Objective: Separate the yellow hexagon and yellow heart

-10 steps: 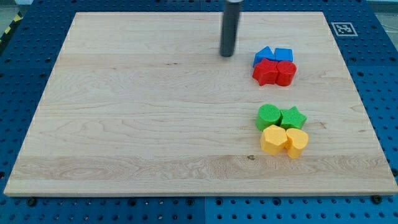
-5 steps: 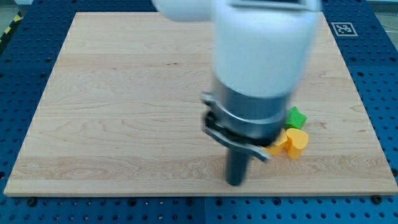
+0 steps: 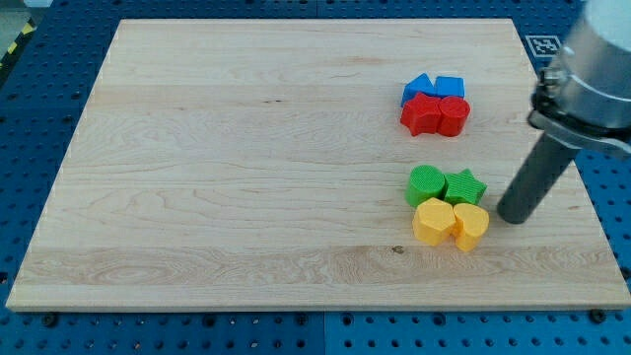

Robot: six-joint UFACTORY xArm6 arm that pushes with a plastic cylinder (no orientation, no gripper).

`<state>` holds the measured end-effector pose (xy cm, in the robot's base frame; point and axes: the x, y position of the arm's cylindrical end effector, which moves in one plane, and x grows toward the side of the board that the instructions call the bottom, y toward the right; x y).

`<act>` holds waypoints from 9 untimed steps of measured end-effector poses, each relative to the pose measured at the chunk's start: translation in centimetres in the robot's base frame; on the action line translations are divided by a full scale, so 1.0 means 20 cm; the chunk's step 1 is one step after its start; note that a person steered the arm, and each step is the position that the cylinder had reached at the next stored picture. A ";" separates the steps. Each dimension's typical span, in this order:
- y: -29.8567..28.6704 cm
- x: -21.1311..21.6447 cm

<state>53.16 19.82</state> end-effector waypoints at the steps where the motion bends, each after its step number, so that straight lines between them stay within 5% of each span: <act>1: 0.15 0.05; 2: 0.20 0.29; 3: 0.06 0.28; 6: -0.86 0.09; 9: -0.36 0.13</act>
